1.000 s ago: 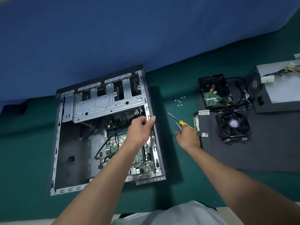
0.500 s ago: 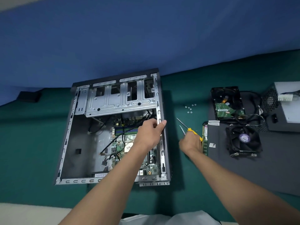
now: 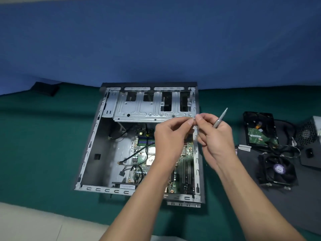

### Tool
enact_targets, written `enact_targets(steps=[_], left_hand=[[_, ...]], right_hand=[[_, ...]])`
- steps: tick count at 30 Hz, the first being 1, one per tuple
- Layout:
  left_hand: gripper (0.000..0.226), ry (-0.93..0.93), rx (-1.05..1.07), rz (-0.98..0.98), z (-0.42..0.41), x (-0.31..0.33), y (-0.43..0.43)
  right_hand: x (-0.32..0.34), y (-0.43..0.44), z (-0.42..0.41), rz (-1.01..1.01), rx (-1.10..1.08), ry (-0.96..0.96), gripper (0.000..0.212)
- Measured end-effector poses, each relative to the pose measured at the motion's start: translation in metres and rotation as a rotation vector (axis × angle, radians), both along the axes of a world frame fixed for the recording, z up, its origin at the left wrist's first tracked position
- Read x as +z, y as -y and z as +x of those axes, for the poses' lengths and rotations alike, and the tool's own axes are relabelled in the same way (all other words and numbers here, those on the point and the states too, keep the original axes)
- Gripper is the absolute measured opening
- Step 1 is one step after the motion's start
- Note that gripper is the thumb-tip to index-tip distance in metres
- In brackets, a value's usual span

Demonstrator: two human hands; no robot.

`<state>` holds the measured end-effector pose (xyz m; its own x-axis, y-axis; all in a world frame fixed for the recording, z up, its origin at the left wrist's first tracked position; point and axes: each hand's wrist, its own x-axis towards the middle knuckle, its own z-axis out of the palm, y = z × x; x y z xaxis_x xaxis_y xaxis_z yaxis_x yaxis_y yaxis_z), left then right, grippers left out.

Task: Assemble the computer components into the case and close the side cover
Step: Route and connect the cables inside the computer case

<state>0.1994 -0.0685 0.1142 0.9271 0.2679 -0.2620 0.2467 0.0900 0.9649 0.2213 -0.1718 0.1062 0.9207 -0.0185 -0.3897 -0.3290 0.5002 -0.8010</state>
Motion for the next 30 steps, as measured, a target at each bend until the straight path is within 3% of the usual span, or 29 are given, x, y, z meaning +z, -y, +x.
enact_targets(steps=[9, 11, 15, 18, 24, 27, 30], left_hand=[[0.011, -0.024, 0.102, 0.185, -0.024, -0.014, -0.101], [0.013, -0.040, 0.133, 0.241, -0.031, -0.017, -0.123], [0.008, -0.103, 0.155, 0.376, -0.041, -0.028, -0.158], [0.009, -0.163, 0.133, 0.515, -0.046, -0.040, -0.176], [0.009, -0.095, 0.147, 0.746, -0.055, -0.062, -0.192], [0.007, -0.170, 0.061, 0.643, -0.057, -0.073, -0.200], [0.012, -0.405, -0.283, 0.535, -0.057, -0.081, -0.208]], right_hand=[[-0.008, -0.106, -0.016, -0.292, 0.193, -0.050, 0.004], [-0.014, -0.126, -0.021, -0.332, 0.237, -0.065, 0.012], [-0.023, -0.159, -0.033, -0.352, 0.325, -0.092, 0.027], [-0.032, -0.175, -0.039, -0.367, 0.403, -0.099, 0.020], [-0.045, -0.186, -0.040, -0.351, 0.570, -0.169, 0.017], [-0.054, -0.181, -0.034, -0.470, 0.558, -0.209, 0.015], [-0.062, -0.166, -0.030, -0.470, 0.486, -0.264, 0.014]])
